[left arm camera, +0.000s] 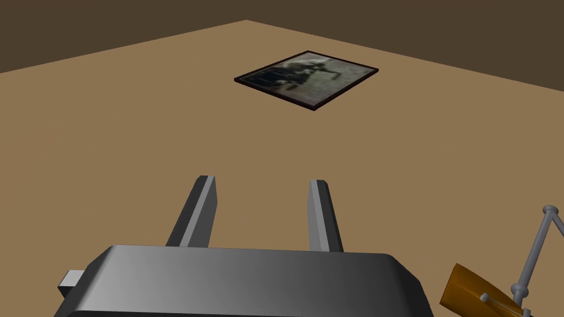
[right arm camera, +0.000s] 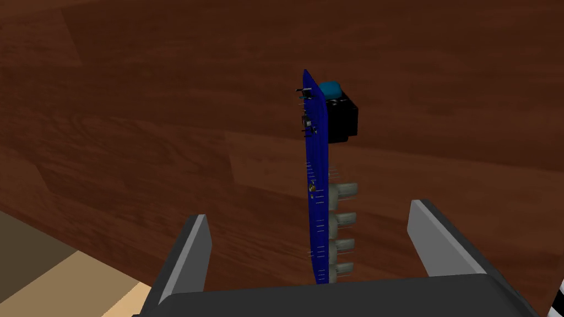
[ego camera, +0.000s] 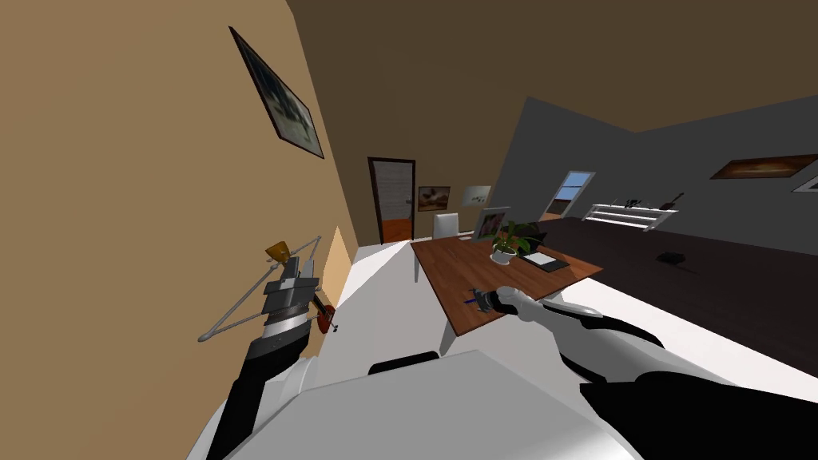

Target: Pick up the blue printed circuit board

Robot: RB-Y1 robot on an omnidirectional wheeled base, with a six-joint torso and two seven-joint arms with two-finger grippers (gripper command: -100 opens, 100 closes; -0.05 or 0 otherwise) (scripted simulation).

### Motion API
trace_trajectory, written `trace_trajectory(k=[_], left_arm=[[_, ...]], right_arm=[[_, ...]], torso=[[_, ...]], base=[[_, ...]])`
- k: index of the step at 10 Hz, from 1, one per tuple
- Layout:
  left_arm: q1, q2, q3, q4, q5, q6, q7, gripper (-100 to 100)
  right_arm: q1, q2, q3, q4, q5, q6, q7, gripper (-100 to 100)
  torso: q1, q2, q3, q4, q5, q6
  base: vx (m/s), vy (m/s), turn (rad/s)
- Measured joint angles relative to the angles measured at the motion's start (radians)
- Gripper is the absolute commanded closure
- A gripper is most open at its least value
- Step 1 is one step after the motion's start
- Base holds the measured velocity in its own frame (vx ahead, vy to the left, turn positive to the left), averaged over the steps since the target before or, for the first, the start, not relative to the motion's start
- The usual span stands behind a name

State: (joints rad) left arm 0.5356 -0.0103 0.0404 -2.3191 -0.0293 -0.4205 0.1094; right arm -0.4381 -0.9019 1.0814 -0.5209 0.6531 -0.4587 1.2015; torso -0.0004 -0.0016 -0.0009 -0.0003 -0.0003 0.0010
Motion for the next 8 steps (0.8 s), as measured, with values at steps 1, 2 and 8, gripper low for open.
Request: trace_trajectory(k=[1, 2, 8], left_arm=[[0.000, 0.000, 0.000, 0.000, 0.000, 0.000, 0.000, 0], [0.000, 0.000, 0.000, 0.000, 0.000, 0.000, 0.000, 0], [0.000, 0.000, 0.000, 0.000, 0.000, 0.000, 0.000, 0]], right_arm=[[0.000, 0.000, 0.000, 0.000, 0.000, 0.000, 0.000, 100], [0.001, 0.000, 0.000, 0.001, 0.000, 0.000, 0.000, 100], [-0.014, -0.011, 0.005, 0.010, 0.000, -0.020, -0.002, 0]], torso=[[0.001, 0.001, 0.000, 0.000, 0.000, 0.000], [0.002, 0.001, 0.001, 0.000, 0.001, -0.001], [0.003, 0.002, 0.001, 0.000, 0.000, 0.000]], base=[[-0.002, -0.001, -0.011], [0.000, 0.000, 0.000], [-0.007, 0.011, -0.013]])
